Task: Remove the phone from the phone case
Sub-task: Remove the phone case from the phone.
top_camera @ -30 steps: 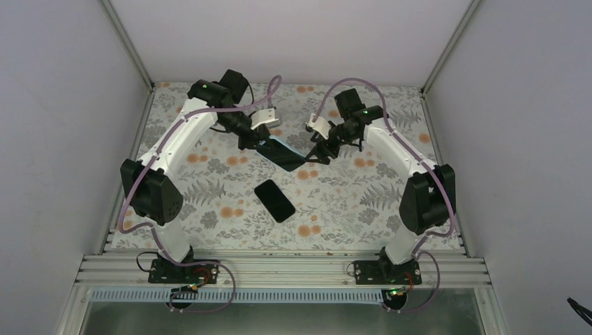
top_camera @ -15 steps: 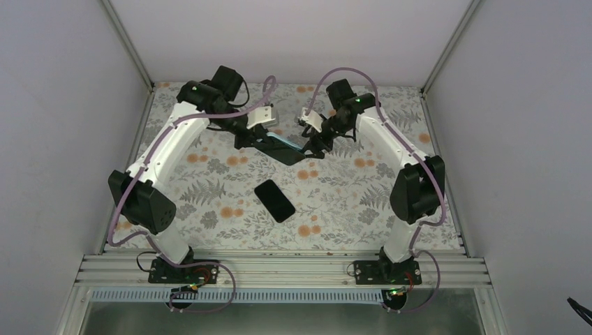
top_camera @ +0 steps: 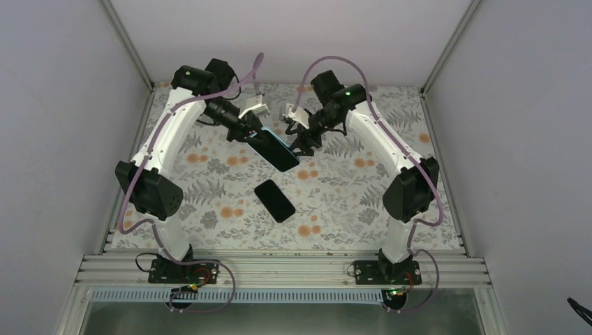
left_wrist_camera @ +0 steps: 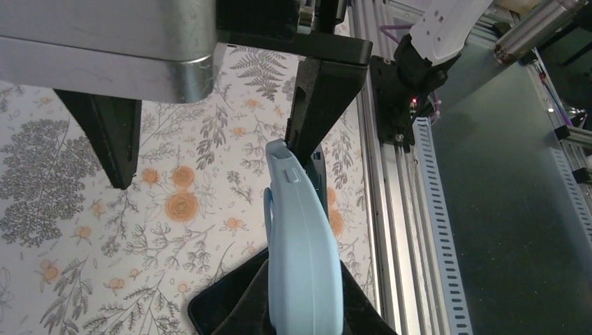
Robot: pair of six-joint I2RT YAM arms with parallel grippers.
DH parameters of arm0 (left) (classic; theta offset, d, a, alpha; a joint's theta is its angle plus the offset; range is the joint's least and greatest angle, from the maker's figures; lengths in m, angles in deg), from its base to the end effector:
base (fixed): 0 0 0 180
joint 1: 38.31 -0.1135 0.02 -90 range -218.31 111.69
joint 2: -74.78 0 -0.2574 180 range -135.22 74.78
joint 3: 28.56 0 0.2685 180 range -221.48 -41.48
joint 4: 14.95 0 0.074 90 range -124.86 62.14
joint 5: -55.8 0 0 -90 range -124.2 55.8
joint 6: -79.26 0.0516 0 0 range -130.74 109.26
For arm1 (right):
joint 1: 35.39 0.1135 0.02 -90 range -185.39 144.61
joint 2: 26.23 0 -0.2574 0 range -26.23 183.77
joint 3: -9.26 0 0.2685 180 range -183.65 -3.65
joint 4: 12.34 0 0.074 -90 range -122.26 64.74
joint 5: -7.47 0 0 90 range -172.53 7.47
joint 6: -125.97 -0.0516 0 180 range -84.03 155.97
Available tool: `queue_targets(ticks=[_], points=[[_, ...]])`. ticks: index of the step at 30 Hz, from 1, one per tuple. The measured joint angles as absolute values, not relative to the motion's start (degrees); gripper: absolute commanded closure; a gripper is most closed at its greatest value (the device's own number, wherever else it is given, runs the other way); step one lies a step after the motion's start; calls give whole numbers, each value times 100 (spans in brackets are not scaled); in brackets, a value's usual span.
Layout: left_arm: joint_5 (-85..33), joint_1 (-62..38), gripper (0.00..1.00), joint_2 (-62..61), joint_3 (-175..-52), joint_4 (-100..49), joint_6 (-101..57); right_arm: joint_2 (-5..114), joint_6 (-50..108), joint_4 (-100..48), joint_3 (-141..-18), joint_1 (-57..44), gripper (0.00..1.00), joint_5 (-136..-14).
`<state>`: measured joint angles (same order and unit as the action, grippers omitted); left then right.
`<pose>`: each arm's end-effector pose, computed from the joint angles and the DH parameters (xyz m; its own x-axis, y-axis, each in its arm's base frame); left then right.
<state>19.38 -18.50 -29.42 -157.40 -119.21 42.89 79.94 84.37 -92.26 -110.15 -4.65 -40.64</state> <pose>0.3115 -0.1563 0.3721 -0.2769 0.6079 -0.7442 0.9454 0.0337 -0.3243 0.3241 0.2328 0.3190 -0.0696 -0.6891 -0.7213 -0.9937 -0.0159 0.1111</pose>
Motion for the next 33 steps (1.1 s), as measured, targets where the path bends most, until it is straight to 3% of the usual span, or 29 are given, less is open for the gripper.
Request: queue_targets(ticks=[6,9,12,14,15,18,24,27,30,33], points=[[2035,-1922,98,-3115,-15967,-11976,4282,8541,8415,-9751,-12031,-434,18,-3968],[2100,-1940,98,-3157,-15976,-12041,4284,8626,8398,-9880,-12256,-388,25,-3975],[2159,-1940,98,-3176,-15982,-12052,4282,8626,8337,-9963,-12300,-379,49,-3927],[2157,-1942,98,-3222,-16033,-12057,4276,8626,8271,-10013,-12320,-347,86,-3854],[2137,-1942,98,-3259,-16074,-12035,4265,8626,8238,-10031,-12326,-329,95,-3815],[2041,-1988,93,-3393,-16192,-11976,4225,8602,8015,-10063,-12328,-246,97,-3824],[2035,-2007,72,-3432,-16328,-11917,4081,8379,7718,-9657,-12007,-237,97,-3839],[2096,-1940,40,-3342,-16312,-11622,3959,8147,7504,-9128,-11673,-204,97,-3730],[2078,-1894,21,-3135,-16087,-11150,3862,7739,7220,-8509,-11021,-235,97,-3538],[1844,-1988,7,-2818,-15705,-10863,3747,7437,6979,-8166,-10639,-406,97,-3409]])
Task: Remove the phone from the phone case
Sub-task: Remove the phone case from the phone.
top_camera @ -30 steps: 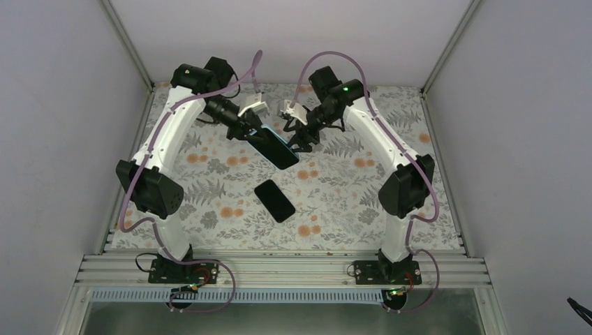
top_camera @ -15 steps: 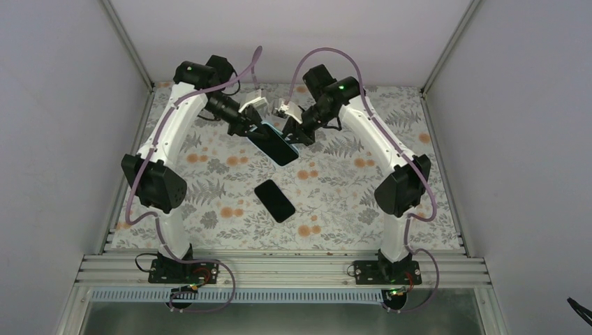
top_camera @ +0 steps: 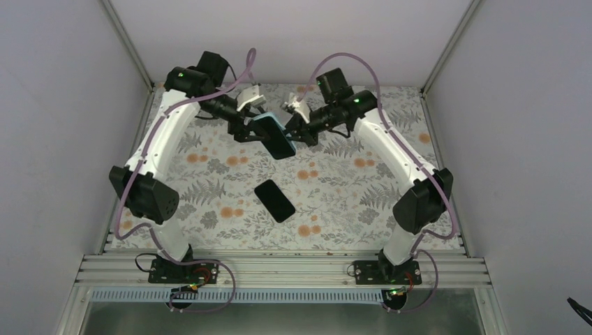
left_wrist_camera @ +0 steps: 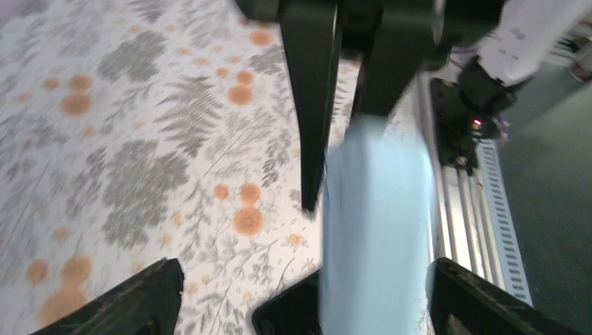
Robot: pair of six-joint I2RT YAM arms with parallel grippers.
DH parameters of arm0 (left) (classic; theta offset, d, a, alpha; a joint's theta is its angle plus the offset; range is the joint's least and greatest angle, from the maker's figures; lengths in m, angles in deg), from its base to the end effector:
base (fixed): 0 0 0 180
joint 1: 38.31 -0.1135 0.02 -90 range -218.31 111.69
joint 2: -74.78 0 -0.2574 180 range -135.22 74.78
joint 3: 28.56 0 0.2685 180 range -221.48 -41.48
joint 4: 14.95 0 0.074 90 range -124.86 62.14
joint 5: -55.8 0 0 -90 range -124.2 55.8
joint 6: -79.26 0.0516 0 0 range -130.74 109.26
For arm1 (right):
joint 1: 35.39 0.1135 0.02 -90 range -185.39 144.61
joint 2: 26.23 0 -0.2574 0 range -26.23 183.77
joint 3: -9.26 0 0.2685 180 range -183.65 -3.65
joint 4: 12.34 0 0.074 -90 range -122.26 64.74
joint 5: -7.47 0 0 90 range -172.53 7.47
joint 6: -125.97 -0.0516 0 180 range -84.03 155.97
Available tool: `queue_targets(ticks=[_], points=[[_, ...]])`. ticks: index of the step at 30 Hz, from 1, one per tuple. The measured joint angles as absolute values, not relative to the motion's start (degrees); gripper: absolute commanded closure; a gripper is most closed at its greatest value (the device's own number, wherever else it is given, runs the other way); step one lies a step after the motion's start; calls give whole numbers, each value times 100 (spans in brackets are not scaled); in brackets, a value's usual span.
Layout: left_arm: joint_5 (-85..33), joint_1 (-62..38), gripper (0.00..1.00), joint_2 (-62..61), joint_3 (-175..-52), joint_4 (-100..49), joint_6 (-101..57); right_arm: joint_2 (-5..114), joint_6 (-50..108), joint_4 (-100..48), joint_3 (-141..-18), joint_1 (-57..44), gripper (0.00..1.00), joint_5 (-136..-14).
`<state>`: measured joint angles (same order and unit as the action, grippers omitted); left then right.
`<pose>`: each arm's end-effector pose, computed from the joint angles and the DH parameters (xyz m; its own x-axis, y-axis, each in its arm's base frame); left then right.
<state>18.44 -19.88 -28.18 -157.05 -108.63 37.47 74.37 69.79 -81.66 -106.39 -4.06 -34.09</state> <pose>0.3278 -0.1525 0.3823 -0.2345 0.5551 -0.7981 0.9714 0.1025 -0.2141 0.3129 0.2357 0.3484 -0.1763 -0.5396 -0.8232 -0.9826 0.0471 0.1796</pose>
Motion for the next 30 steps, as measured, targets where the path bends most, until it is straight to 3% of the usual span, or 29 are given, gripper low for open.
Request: queue_targets(ticks=[3,8,13,20,30], points=[[1473,-2182,0,-2429,-15384,-10616,3615,7369,6752,-7886,-10613,-768,97,-3361],[216,-2375,0,-1264,-14531,-9659,3108,7363,6195,-7382,-10503,-1308,97,-3701],[-1347,-1859,0,-462,-13331,-7799,2228,7387,5030,-6726,-10451,-1324,97,-4681],[-3502,-762,1,-966,-11690,-5224,1463,7942,3828,-6116,-11369,-1177,97,-5953],[-3935,-462,2,-1425,-11967,-3605,763,8373,3242,-5989,-11563,-1181,97,-6589]])
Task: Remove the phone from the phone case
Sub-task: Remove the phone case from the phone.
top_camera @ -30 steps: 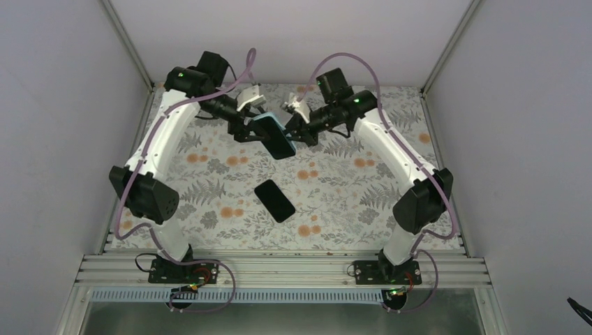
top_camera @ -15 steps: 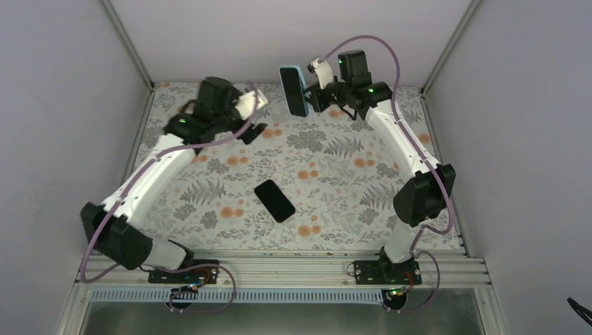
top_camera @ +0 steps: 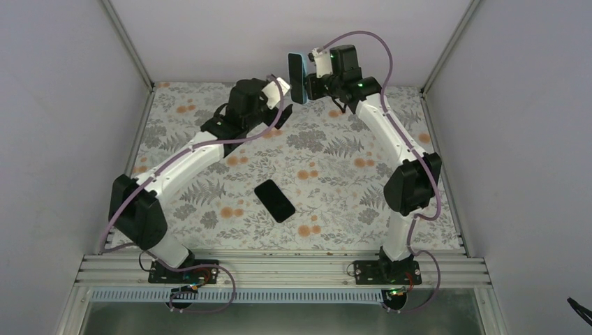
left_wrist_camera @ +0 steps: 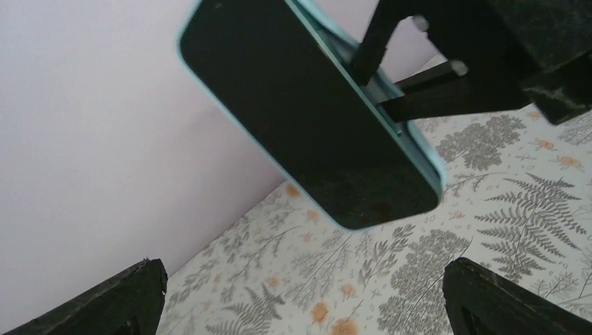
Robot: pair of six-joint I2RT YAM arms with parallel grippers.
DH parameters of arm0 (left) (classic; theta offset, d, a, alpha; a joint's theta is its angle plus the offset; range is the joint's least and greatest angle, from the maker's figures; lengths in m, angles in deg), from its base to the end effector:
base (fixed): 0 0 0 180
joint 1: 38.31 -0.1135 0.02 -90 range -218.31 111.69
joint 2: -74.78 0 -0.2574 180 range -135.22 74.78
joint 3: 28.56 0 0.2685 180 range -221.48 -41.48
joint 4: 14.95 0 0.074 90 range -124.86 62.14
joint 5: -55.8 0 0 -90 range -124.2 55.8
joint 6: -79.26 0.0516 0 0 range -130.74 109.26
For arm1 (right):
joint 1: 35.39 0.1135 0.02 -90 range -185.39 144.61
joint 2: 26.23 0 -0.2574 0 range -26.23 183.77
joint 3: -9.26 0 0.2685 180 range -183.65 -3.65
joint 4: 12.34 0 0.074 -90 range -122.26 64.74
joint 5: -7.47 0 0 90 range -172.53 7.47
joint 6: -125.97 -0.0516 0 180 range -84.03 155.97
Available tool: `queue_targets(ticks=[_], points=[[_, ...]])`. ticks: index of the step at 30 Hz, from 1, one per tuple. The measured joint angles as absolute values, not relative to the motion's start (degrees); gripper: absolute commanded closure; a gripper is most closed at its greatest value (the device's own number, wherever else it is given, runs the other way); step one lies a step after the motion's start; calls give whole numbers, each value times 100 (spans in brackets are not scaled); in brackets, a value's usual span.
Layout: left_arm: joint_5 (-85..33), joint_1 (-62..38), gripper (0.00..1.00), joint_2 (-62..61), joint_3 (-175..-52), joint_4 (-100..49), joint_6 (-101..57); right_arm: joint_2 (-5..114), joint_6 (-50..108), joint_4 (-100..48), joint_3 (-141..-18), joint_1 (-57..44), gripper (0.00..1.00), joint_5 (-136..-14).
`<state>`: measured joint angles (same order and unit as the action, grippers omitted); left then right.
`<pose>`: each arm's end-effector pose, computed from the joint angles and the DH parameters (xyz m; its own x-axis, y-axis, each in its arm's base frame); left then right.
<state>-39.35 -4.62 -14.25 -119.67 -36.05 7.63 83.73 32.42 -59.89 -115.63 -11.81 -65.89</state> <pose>0.3375 -0.2194 0.3397 -0.1055 0.4476 -0.8880 0.5428 0.7742 0.3257 0.4260 0.2021 0.3581 -0.5305 -0.1668 -0.8311 -0.5726 0.7935 0.2062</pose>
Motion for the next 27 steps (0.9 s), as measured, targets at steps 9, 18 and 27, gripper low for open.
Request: queue_targets(ticks=[9,18,27], points=[[-3827,-357,3,-2300,-12383,-3533,586,8377,3093,-5932,-11725,-1177,97,-6622],[-3823,-351,4,-2501,-12638,-3506,304,8377,3019,-5911,-11769,-1177,97,-6547],[-3862,-272,5,-2512,-12863,-3406,158,8377,3006,-5911,-11769,-1171,97,-6501]])
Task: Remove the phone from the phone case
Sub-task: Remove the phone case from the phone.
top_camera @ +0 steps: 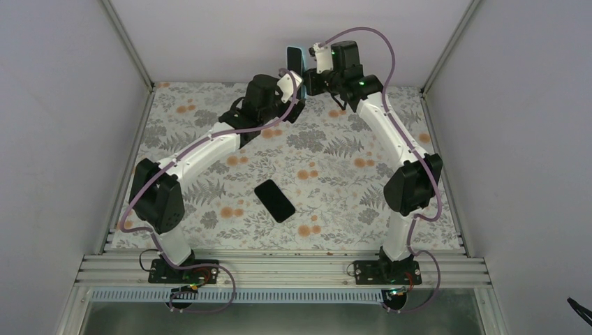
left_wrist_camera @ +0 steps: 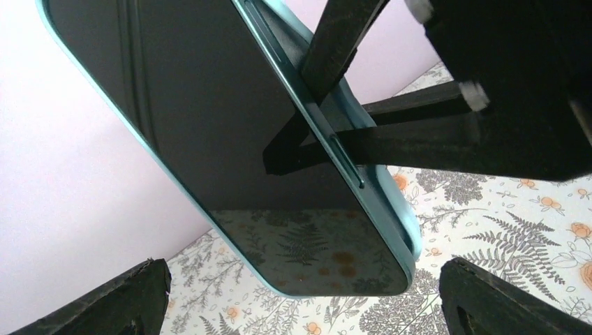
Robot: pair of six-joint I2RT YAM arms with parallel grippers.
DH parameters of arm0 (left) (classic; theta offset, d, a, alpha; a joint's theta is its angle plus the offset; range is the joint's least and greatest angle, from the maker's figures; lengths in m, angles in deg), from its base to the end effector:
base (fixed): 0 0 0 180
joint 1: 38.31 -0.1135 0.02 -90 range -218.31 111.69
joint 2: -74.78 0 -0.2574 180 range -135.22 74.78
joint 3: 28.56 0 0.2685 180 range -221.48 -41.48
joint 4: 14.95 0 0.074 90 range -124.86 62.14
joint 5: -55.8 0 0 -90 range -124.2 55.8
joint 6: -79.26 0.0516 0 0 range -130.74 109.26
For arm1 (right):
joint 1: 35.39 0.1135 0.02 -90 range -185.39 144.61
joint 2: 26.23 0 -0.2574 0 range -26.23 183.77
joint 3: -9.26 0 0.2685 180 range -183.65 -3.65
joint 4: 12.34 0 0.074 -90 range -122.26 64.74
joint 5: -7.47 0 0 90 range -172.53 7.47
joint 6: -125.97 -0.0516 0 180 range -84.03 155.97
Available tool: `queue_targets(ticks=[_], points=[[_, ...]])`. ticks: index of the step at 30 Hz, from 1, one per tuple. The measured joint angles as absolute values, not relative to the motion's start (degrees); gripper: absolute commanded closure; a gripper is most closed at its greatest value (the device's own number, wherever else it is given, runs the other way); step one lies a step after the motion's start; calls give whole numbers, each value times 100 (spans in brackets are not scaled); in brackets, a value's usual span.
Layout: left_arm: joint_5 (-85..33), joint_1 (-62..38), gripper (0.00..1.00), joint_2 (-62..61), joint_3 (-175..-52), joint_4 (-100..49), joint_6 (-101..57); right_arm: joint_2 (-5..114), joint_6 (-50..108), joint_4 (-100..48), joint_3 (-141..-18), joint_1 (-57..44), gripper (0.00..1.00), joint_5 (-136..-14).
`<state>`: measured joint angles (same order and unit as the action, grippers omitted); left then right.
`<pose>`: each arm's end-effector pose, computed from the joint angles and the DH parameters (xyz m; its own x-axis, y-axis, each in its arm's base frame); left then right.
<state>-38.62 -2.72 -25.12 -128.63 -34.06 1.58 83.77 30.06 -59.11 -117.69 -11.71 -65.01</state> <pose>0.3694 -0.2595 0.3271 -0.1467 0.3666 -0.9187 0.5653 0.7933 0.2263 0.4258 0.2037 0.3724 -0.5171 -0.1195 -0.8476 -0.5720 0.7849 0.2382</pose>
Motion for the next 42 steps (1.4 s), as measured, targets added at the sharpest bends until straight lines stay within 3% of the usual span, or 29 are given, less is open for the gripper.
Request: queue_targets(ticks=[11,15,23,29,35,42], points=[[-4402,-228,8,-2612,-12903,-3255,33,8377,3006,-5825,-11769,-1133,97,-6480],[-4988,-86,15,-2621,-12898,-3100,29,8377,2986,-5692,-11769,-1133,97,-6464],[-6568,240,23,-2588,-12042,-1347,1052,8202,2986,-5375,-11410,-1098,97,-6416],[-7034,253,47,-2588,-11539,19,1981,8075,2986,-5218,-11247,-1096,97,-6007],[-7204,320,49,-2601,-11506,601,2223,8010,2984,-5014,-11222,-1107,97,-5575],[-7255,355,64,-2647,-11506,710,2173,7935,2923,-4835,-11052,-1118,97,-5503]])
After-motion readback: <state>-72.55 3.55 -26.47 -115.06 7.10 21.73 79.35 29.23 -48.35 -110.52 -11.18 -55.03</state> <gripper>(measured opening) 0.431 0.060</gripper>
